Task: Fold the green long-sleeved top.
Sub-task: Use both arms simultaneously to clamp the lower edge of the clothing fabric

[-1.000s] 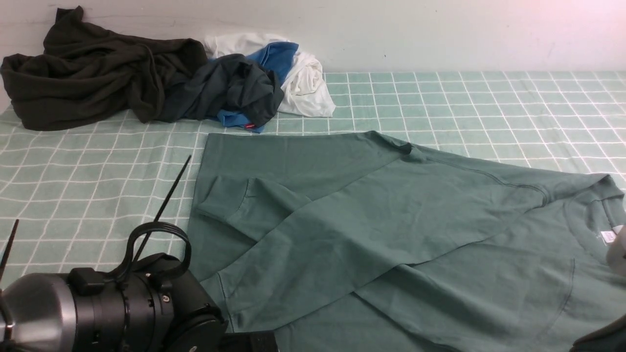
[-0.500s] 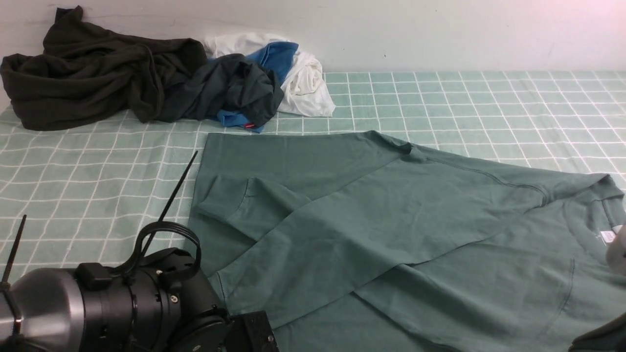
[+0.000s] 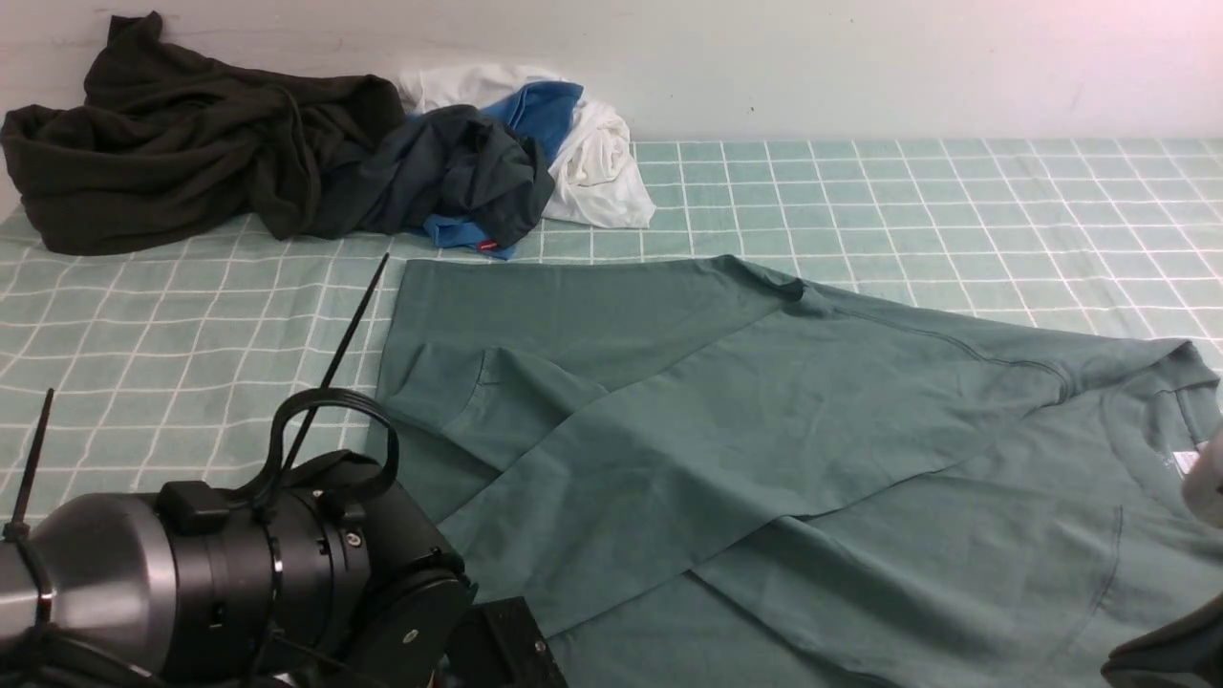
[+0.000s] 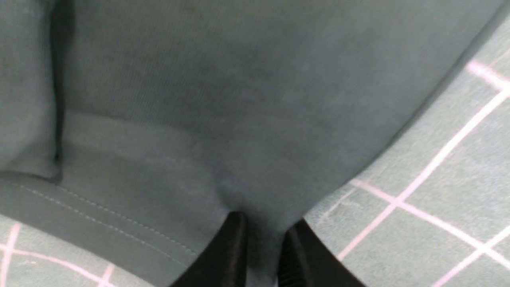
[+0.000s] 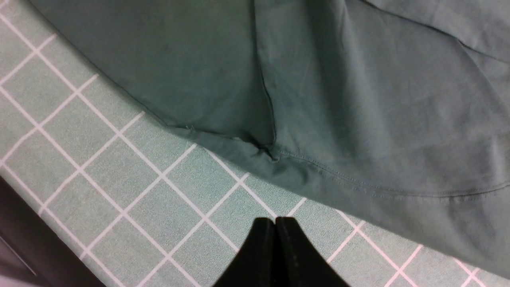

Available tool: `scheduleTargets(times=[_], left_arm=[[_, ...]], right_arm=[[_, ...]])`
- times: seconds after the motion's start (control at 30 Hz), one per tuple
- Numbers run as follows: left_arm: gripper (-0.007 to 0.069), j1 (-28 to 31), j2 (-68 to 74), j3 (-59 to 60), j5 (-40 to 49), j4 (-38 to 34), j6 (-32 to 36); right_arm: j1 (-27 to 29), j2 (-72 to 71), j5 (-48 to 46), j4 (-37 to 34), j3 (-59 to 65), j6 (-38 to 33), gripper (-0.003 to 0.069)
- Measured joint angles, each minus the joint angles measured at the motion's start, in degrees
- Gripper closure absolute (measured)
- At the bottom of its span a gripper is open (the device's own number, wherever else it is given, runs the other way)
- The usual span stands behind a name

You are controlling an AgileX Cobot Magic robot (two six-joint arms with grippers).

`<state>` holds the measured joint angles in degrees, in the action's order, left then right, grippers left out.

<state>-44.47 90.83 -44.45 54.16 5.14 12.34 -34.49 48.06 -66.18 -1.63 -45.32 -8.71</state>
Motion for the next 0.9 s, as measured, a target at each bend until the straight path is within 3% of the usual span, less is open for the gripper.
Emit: scheduleTargets(times=[0.47, 0.67, 0.9], left_arm=[[0.0529, 0.0, 4.41, -0.63, 0.18, 2.58, -1.15], [0.0615, 0.0, 1.19, -0.57, -0.42, 2.48, -2.82], [0.0618, 0.0, -2.3, -0.57, 2.76, 2.32, -2.87]], right_arm=[[0.0, 0.0, 0.28, 0.0, 0.0, 0.0, 0.0673], [0.0, 0.0, -0.05, 0.0, 0.0, 0.0, 0.0673], [0.0, 0.32, 0.38, -0.15, 0.0, -4.75, 0.0666]])
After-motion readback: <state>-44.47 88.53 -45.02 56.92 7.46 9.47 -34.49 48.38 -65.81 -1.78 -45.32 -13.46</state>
